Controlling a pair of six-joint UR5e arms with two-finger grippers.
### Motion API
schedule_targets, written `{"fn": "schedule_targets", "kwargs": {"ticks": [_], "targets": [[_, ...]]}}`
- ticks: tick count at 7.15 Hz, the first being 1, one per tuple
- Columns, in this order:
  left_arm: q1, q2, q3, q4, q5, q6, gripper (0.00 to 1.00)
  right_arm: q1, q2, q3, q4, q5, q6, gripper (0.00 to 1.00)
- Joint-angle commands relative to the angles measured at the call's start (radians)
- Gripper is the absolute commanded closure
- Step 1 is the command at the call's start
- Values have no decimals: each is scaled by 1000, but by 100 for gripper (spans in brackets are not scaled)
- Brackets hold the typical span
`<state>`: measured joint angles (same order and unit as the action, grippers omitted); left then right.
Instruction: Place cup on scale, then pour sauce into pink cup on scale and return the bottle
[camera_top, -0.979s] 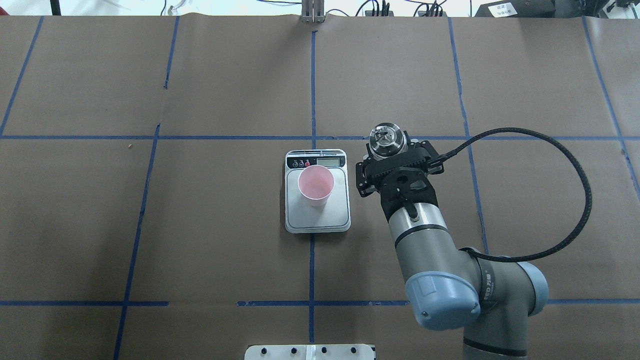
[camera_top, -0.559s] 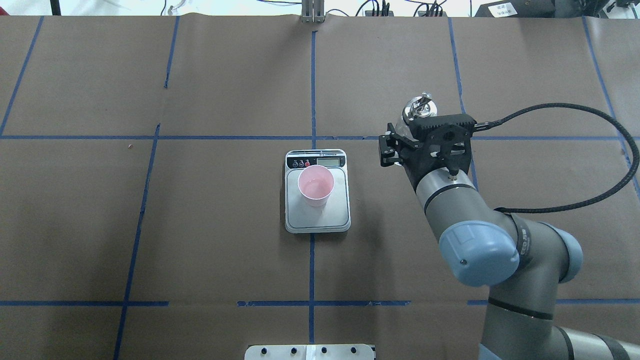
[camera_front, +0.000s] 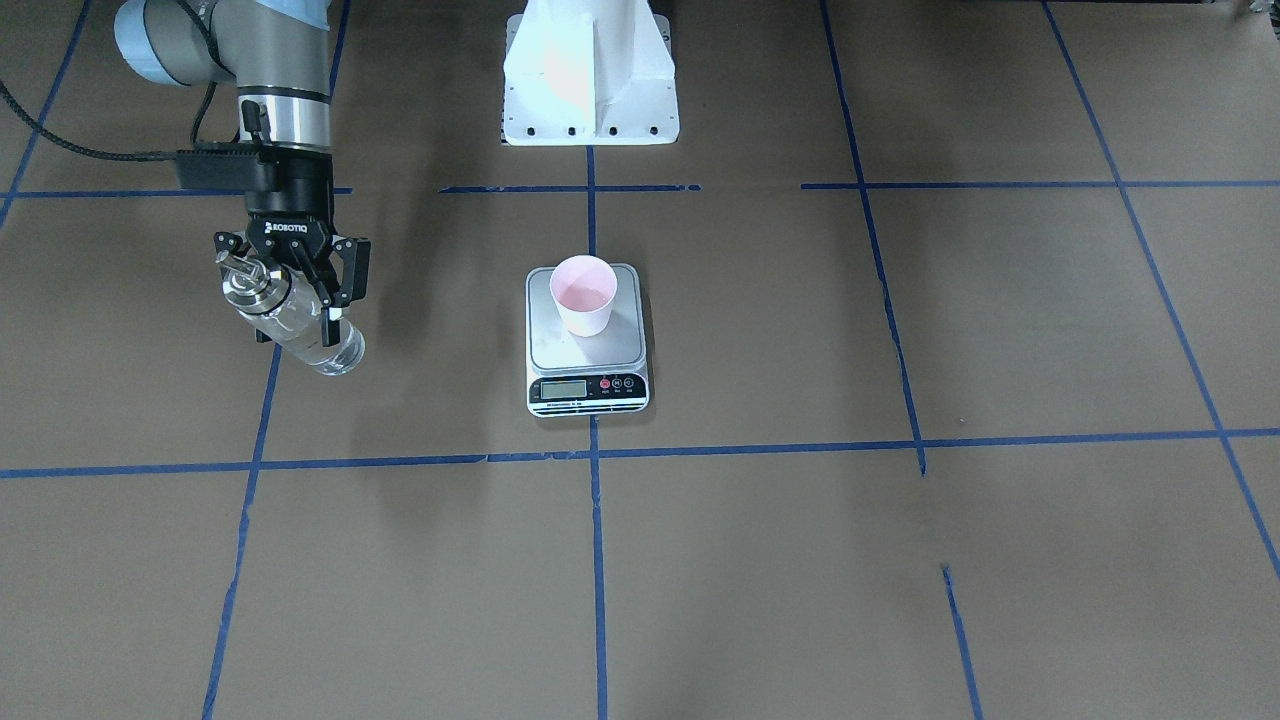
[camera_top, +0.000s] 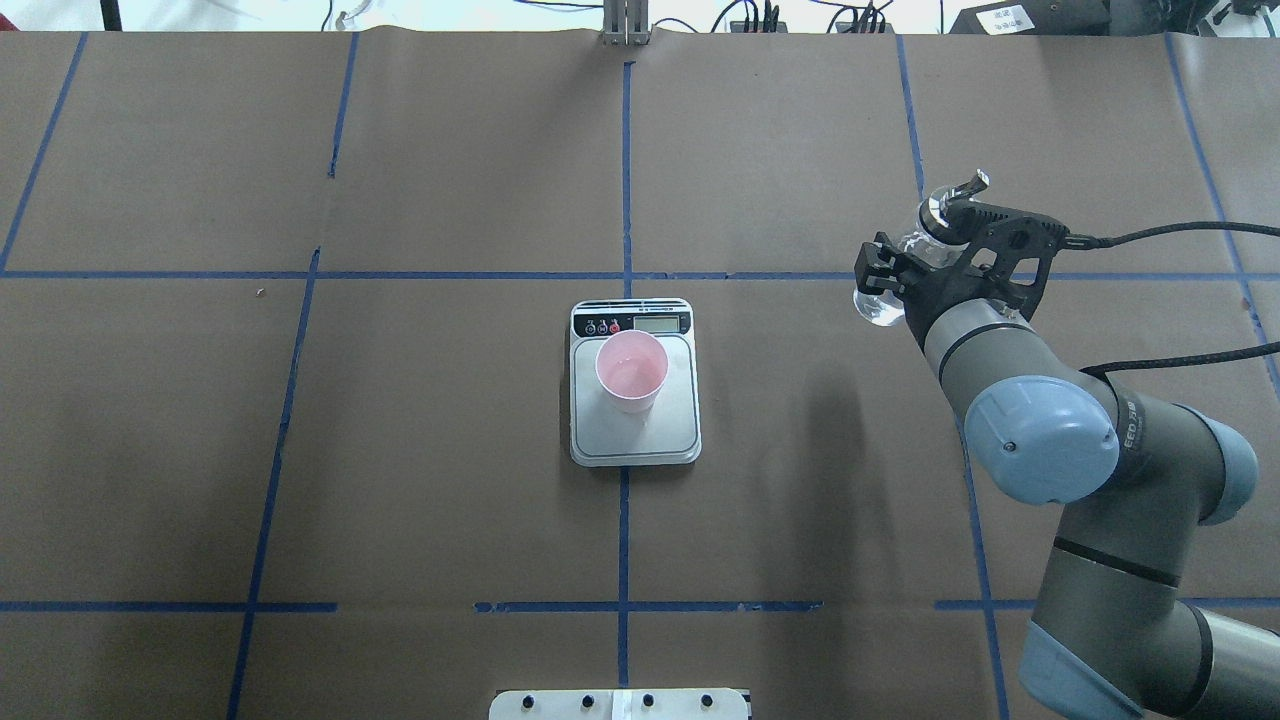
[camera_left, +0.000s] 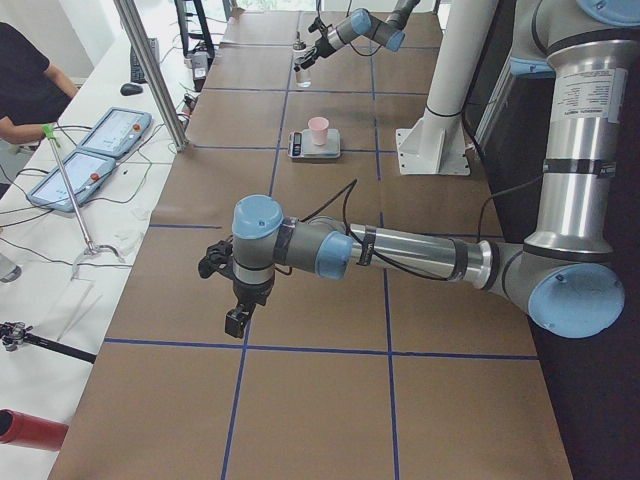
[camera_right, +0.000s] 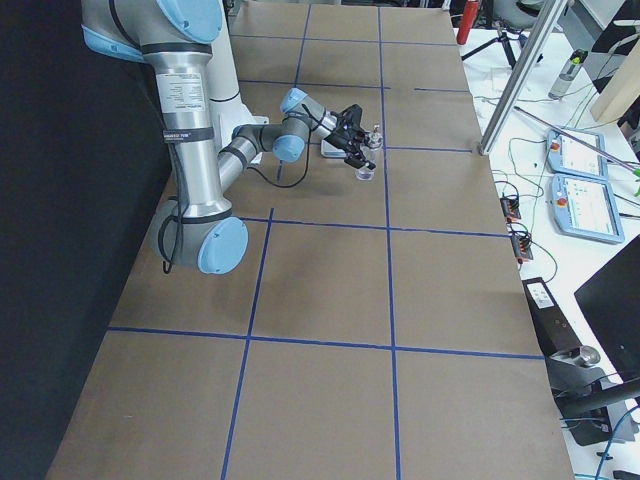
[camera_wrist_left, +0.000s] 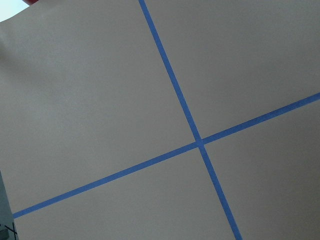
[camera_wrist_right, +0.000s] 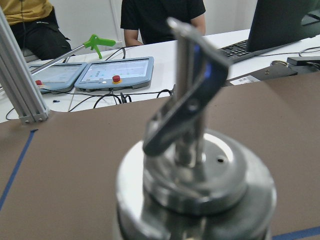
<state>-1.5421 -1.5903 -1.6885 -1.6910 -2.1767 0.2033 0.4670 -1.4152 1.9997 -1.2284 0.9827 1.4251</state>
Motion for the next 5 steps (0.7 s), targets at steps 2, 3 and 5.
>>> {"fn": "schedule_targets", "kwargs": {"ticks": [2,3,5], "targets": [[-1,3,1,1,0,-1,0,-1,-94,-19,1,-68,31,100],[-1,3,0,1,0,-1,0,-5,-123,-19,3,-100,61,100],[0,1,3,1,0,-1,0,-46,-129,-31,3,-136,110,100]]}}
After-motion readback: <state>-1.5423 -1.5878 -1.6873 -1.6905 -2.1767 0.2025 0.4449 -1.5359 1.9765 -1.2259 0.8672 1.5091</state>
